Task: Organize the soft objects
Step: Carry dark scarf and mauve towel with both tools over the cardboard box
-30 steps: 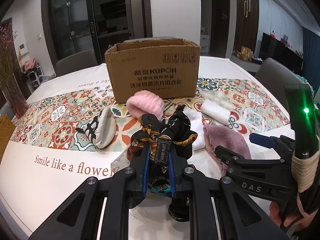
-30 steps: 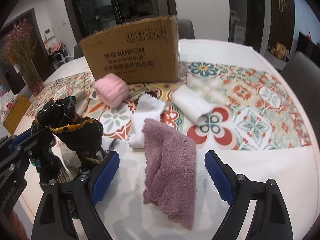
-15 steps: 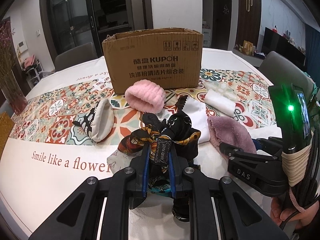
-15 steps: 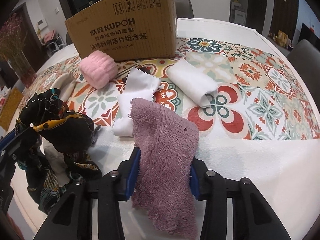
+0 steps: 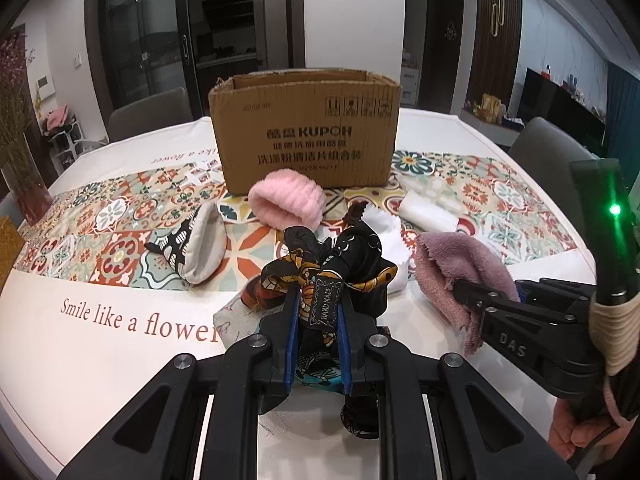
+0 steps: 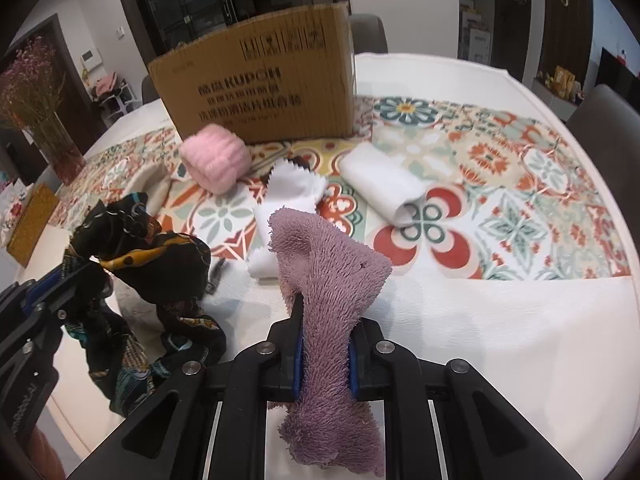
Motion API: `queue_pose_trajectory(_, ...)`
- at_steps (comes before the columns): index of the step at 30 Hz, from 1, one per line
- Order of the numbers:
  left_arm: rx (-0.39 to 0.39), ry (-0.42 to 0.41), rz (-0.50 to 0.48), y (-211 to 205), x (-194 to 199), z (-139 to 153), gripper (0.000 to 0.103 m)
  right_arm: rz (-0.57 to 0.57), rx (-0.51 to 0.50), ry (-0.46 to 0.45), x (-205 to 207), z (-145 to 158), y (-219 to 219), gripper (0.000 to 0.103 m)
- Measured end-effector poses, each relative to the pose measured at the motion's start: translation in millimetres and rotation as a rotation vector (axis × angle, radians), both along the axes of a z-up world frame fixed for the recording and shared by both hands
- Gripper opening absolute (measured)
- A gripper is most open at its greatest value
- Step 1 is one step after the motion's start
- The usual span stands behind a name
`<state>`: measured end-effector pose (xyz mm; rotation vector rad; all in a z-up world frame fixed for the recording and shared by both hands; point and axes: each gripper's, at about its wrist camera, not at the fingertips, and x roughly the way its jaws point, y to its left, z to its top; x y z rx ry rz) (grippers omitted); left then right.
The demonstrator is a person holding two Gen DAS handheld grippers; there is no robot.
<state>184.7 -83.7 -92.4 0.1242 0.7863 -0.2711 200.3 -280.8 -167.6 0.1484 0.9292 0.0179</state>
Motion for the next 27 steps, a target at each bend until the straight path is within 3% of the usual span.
queue_pose_trajectory(6, -0.018, -0.038, -0.005, 4, -6, 16, 0.018, -0.008, -0.012, -0.068, -13, 28, 2, 0.017)
queue_pose_trajectory(15, -0.02, -0.176, -0.007, 15, -15, 57, 0.018, 0.006, -0.02, -0.19, -22, 75, 13, 0.017)
queue_pose_trajectory(27, -0.032, -0.268, 0.007, 28, 0, 101, 0.018, 0.0, 0.027, -0.292, -5, 117, 23, 0.017)
